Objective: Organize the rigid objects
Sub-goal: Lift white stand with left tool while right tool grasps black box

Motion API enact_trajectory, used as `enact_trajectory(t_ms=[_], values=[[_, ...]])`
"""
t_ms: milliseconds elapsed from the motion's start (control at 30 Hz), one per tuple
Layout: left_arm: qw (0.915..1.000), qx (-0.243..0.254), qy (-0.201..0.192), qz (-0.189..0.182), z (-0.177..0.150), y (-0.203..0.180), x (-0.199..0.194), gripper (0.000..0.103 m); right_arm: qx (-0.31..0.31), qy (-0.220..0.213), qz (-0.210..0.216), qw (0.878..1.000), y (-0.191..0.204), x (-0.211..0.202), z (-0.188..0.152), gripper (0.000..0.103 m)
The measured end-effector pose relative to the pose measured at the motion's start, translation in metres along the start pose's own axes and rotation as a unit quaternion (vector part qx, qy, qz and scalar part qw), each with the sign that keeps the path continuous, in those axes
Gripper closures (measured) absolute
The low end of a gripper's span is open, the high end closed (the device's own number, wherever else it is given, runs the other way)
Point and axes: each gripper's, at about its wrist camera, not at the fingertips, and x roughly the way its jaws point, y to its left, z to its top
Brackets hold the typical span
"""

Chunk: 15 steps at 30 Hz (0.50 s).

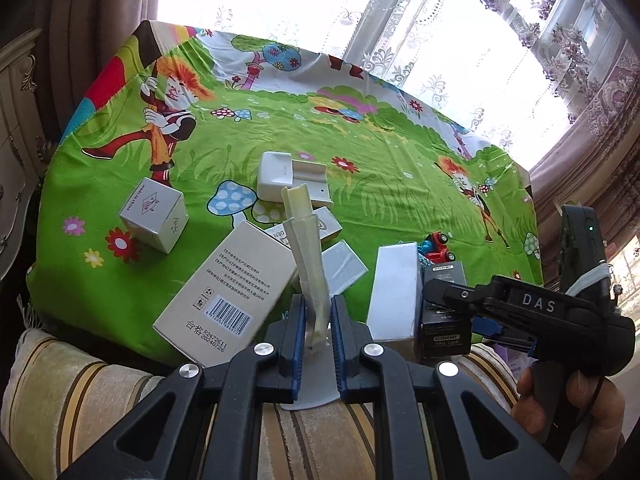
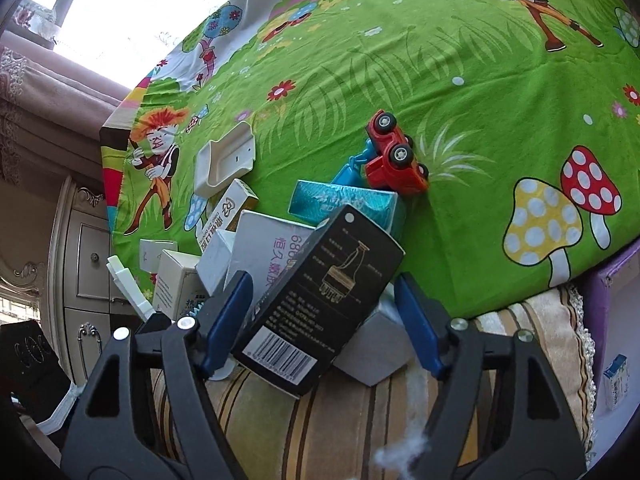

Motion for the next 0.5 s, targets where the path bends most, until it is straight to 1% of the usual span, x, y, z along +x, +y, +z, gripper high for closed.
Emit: enact_trajectory(t_ms=[67,167,333,433,500], values=[[1.0000,-0.003,-0.005,-0.004,-0.002,0.000,-0.004,0.090,-0.013,-0.007,0.008,1.000,0.003,-0.003,0.000,0.044],[0.9999,-0.005,-0.014,-0.007,-0.003,0.000,-0.010,0.090,-0.030,-0.014,0.016,0.999,0.008,-0.005,-0.002,0.052],[0.9996,-0.009,-0.024,-0.010,-0.006,0.000,-0.018,0.090,-0.042,-0.030,0.024,0.998,0.012,-0.011,-0.006,0.053],[0.9995,-0.011,-0.028,-0.014,-0.007,-0.002,-0.022,0.090,-0.044,-0.041,0.029,0.998,0.009,-0.019,-0.009,0.058],[0.9994,-0.009,-0.031,-0.017,-0.008,-0.005,-0.024,0.090,-0.048,-0.050,0.028,0.997,0.008,-0.025,-0.011,0.058]])
